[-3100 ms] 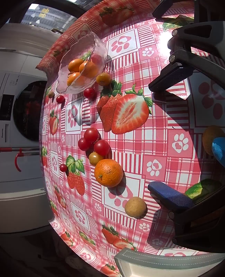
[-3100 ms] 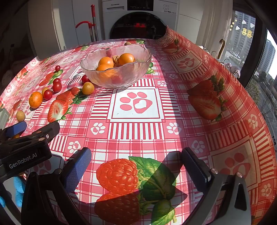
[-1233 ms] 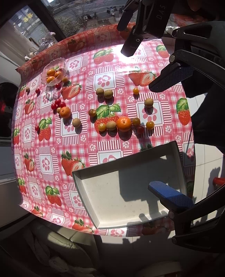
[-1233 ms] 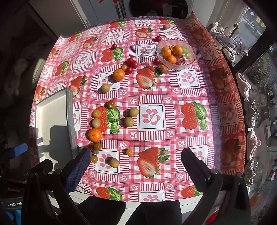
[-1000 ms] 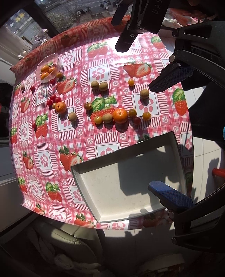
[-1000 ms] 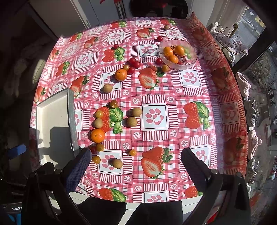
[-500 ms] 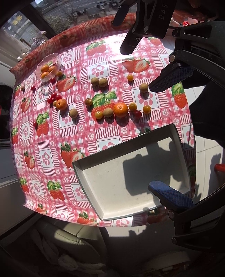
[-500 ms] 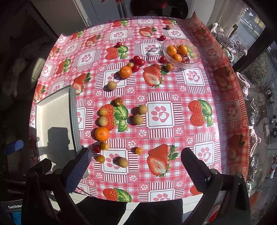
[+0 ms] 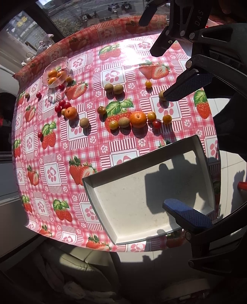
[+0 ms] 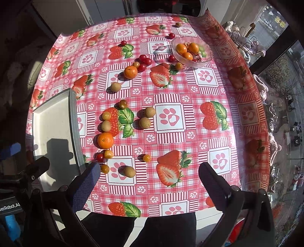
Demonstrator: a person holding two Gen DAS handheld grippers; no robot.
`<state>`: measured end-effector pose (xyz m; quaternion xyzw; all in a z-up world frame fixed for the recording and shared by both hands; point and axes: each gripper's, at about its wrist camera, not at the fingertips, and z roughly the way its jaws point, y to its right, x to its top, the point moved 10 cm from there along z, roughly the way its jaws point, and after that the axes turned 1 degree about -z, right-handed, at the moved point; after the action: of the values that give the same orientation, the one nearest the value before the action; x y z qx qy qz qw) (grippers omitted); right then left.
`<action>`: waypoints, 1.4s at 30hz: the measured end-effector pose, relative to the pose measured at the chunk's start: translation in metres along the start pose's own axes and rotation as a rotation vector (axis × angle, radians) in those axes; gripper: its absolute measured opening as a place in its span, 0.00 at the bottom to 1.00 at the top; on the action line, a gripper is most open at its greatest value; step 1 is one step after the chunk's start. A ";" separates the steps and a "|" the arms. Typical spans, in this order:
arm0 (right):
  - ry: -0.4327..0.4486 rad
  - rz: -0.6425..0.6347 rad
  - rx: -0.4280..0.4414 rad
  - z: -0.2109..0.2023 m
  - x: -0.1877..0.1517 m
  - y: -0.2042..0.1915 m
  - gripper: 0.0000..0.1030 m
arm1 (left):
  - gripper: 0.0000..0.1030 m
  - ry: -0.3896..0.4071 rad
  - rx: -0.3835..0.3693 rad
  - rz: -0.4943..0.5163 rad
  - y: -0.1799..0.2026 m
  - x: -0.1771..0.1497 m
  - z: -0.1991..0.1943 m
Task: Organize fruits
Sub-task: 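Move both tools over the scattered fruits beside the white tray, then grasp a brown kiwi with the right tool while the left tool grasps another kiwi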
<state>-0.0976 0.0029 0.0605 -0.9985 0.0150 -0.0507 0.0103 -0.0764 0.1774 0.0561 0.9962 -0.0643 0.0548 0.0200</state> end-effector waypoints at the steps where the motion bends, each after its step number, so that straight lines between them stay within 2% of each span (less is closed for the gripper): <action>1: -0.006 0.001 0.003 0.001 -0.002 0.001 1.00 | 1.00 -0.006 -0.006 -0.001 0.002 0.000 0.003; 4: -0.028 0.012 0.012 0.005 -0.008 0.006 1.00 | 1.00 -0.018 -0.003 0.014 0.006 0.004 0.011; 9: -0.048 0.022 0.025 0.015 0.000 0.019 1.00 | 1.00 0.012 0.003 0.001 0.007 0.025 0.019; 15: -0.054 0.048 0.056 0.042 0.029 0.027 1.00 | 1.00 0.112 -0.006 -0.010 0.013 0.076 0.035; 20: -0.071 0.033 0.039 0.077 0.048 0.031 1.00 | 1.00 0.143 -0.009 0.033 0.028 0.115 0.065; 25: -0.070 0.021 0.044 0.105 0.063 0.032 1.00 | 1.00 0.127 -0.005 0.059 0.039 0.134 0.103; 31: -0.053 -0.031 0.066 0.126 0.075 0.020 0.97 | 1.00 0.108 -0.019 0.030 0.043 0.144 0.132; 32: -0.055 -0.041 0.070 0.130 0.077 0.017 0.97 | 0.95 0.107 -0.017 0.030 0.044 0.145 0.136; 33: -0.056 -0.049 0.076 0.133 0.078 0.014 0.96 | 0.88 0.100 -0.014 0.035 0.046 0.145 0.140; 35: -0.054 -0.063 0.082 0.137 0.080 0.010 0.86 | 0.83 0.074 -0.010 0.045 0.049 0.144 0.150; 36: -0.059 -0.068 0.083 0.141 0.081 0.009 0.78 | 0.83 0.068 -0.005 0.046 0.050 0.143 0.154; 37: -0.068 -0.070 0.089 0.144 0.081 0.008 0.77 | 0.83 0.064 -0.003 0.047 0.050 0.143 0.158; 39: -0.084 -0.072 0.103 0.150 0.080 0.004 0.74 | 0.70 0.049 -0.003 0.048 0.052 0.140 0.164; 40: -0.087 -0.075 0.104 0.152 0.080 0.004 0.68 | 0.69 0.038 -0.002 0.045 0.052 0.139 0.167; 42: -0.092 -0.086 0.088 0.156 0.079 0.003 0.64 | 0.69 0.057 0.004 0.042 0.053 0.140 0.166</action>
<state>-0.0033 0.0003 -0.0869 -0.9981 -0.0305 -0.0060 0.0526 0.0723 0.0998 -0.0918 0.9927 -0.0846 0.0838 0.0185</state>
